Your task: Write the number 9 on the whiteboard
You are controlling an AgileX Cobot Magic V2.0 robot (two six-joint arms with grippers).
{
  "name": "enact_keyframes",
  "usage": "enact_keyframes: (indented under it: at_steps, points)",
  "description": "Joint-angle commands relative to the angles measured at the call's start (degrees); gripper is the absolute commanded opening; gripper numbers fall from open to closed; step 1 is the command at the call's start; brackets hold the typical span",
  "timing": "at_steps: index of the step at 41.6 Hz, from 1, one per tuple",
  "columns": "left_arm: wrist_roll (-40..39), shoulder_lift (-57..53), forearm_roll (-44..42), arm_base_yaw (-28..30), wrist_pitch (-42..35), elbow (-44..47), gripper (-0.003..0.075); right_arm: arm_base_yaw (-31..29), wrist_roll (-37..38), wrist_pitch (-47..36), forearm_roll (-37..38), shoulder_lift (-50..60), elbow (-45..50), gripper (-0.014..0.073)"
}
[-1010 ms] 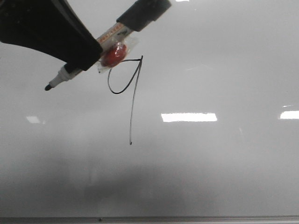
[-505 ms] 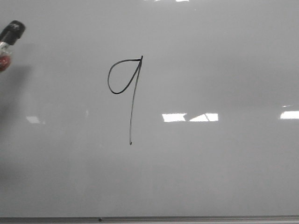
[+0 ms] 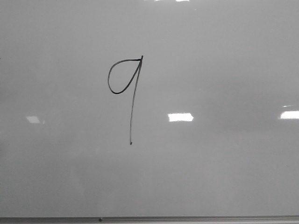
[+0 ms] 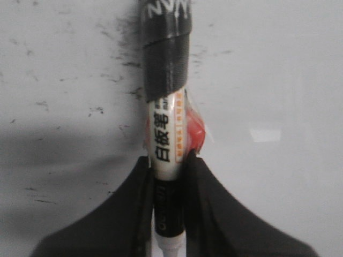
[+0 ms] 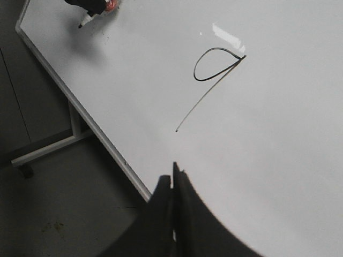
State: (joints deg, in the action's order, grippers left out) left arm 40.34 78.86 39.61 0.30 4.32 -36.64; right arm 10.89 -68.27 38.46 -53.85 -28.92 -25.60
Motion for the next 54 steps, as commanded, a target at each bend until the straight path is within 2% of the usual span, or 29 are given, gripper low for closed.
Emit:
enact_keyframes:
  at_steps: [1,6,26,35,39,46,54]
  points:
    - [-0.6,1.6,1.3,0.1,-6.4,-1.2,-0.0016,-0.4,-0.1,-2.4,-2.7,-0.1,-1.4,-0.0069]
    - [-0.6,3.6,1.3,0.1,-6.7,-1.4,0.0009,-0.4,-0.1,-2.4,-2.7,-0.1,-1.4,-0.0069]
    - [-0.6,3.8,1.3,0.1,-6.3,-1.4,0.0235,-0.4,-0.1,-2.5,-2.7,-0.1,-1.4,-0.0069]
    - [-0.6,3.8,1.3,0.1,-6.3,-1.4,0.0282,-0.4,-0.1,-2.5,-2.7,-0.1,-1.4,-0.0069]
    - [-0.6,3.1,1.3,0.1,-6.3,-1.4,0.0338,-0.4,-0.1,-2.5,-2.7,-0.1,-1.4,-0.0069]
    - [-0.6,-2.4,1.3,0.1,-6.3,-1.4,0.0463,-0.4,-0.1,-2.5,-2.7,-0.1,-1.4,-0.0069]
    - [-0.6,-15.9,0.4,0.1,-2.8,-1.4,0.0459,-0.4,-0.1,-2.5,-2.7,-0.1,-1.4,-0.0069]
